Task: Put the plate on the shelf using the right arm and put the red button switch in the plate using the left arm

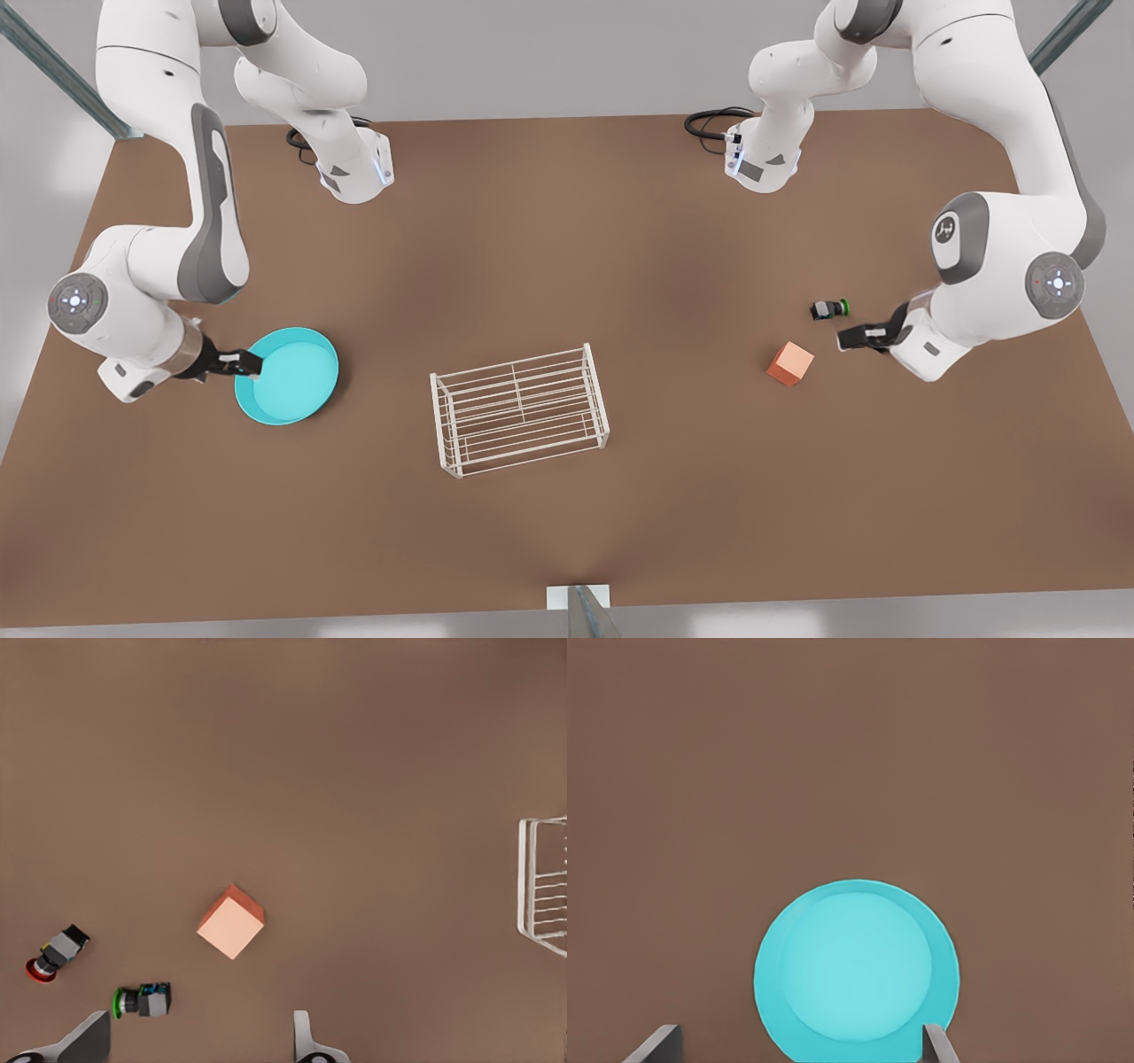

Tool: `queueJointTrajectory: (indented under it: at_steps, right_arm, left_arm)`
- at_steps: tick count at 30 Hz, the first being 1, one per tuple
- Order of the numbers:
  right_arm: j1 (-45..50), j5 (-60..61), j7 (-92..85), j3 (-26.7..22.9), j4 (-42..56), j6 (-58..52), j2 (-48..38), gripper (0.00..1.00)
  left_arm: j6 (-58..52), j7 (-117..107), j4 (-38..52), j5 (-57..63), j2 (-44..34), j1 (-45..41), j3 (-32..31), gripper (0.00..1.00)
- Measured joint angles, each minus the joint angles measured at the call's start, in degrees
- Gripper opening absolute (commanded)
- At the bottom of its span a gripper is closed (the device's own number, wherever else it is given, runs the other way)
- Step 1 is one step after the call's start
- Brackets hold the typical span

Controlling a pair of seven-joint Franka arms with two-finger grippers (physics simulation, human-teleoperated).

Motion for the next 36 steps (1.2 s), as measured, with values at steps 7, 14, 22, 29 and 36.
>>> queueJointTrajectory:
  at_steps: [7, 14, 22, 29, 36]
  right_arm:
    - [-7.48, 5.76, -4.17, -0.19, 1.17, 2.44, 3.05, 1.0]
    - [-12.11, 11.03, -11.45, 0.01, 3.99, 3.17, 10.84, 1.0]
    - [-14.0, 10.9, -23.68, 0.31, 1.48, 0.77, 14.38, 1.0]
    - [-16.46, 9.39, -32.38, 0.48, 1.49, -0.14, 18.22, 0.99]
    - [-18.25, 12.48, -35.39, 1.04, 1.26, 3.93, 20.64, 0.93]
  left_arm:
    - [3.04, -0.18, 3.42, -1.93, 1.55, -1.29, -0.16, 1.0]
    - [0.8, 0.54, 4.83, 2.26, 1.03, -1.44, 1.79, 1.0]
    - [-2.55, 1.03, 5.41, 3.92, 2.97, -3.69, 0.19, 1.0]
    - [-2.8, 1.24, 5.32, 4.21, 2.65, -3.44, 0.27, 1.0]
    - [-4.08, 0.43, 5.31, 4.14, 1.86, -3.78, -0.14, 1.0]
